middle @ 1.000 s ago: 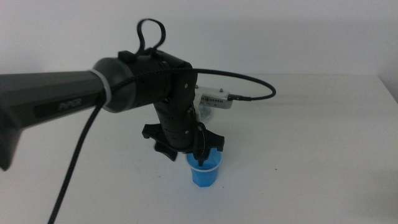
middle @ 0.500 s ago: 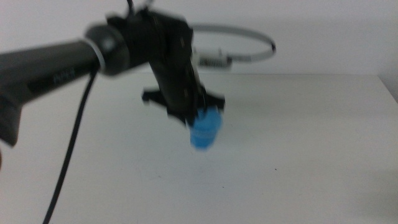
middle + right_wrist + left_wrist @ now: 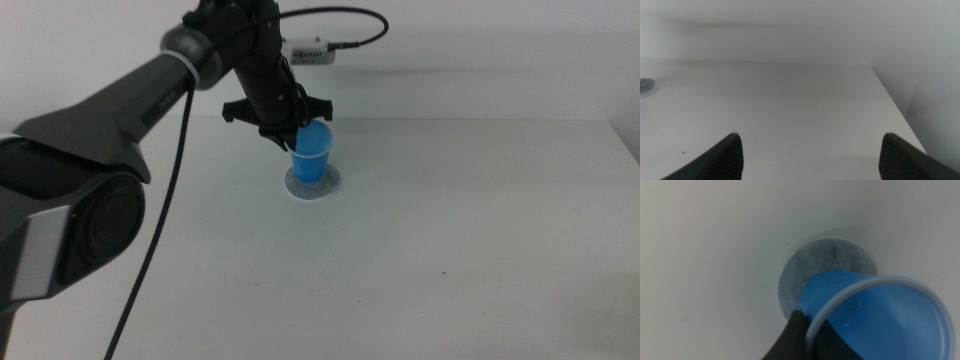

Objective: Place an empty cup on a cup mat.

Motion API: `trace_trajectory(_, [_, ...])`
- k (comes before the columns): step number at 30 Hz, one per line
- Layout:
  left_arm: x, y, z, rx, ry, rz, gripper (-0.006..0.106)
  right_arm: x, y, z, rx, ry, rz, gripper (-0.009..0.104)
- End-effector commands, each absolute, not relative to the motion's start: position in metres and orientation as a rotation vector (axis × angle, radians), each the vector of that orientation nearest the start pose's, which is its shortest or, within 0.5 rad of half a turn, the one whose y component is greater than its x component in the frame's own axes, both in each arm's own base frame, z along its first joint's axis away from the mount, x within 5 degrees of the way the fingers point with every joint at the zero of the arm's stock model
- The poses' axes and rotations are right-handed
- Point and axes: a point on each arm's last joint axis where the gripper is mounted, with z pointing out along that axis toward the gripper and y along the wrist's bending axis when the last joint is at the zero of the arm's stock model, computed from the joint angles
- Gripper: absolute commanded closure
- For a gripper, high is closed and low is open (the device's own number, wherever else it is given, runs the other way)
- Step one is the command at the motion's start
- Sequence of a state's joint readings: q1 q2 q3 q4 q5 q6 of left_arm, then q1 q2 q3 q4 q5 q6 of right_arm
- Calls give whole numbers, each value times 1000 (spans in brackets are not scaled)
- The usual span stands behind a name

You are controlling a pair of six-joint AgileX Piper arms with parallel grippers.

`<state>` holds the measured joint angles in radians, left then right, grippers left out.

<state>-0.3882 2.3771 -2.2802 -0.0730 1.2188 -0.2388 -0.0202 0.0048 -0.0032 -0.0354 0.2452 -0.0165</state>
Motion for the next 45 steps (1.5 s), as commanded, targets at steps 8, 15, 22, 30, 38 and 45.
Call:
trace_trajectory(8, [474,-203,215,182,2842,-287,92,55,-2,192,-27,1722,-64,2])
trace_trajectory(15, [475,-202,215,211,2830,-275,41,55,-2,192,-27,1722,-64,2])
trace_trajectory(22, [470,-196,275,319,2686,-457,7,55,-2,192,-27,1722,-64,2])
trace_trajectory(30, [364,-172,358,306,2634,-89,7,55,-2,192,-27,1722,-64,2])
trace_trajectory(38, [254,-119,362,388,2589,-47,7,55,-2,192,-27,1722,-64,2])
trace_trajectory(45, [193,-86,337,404,2300,-145,7,55,-2,192,-27,1722,-64,2])
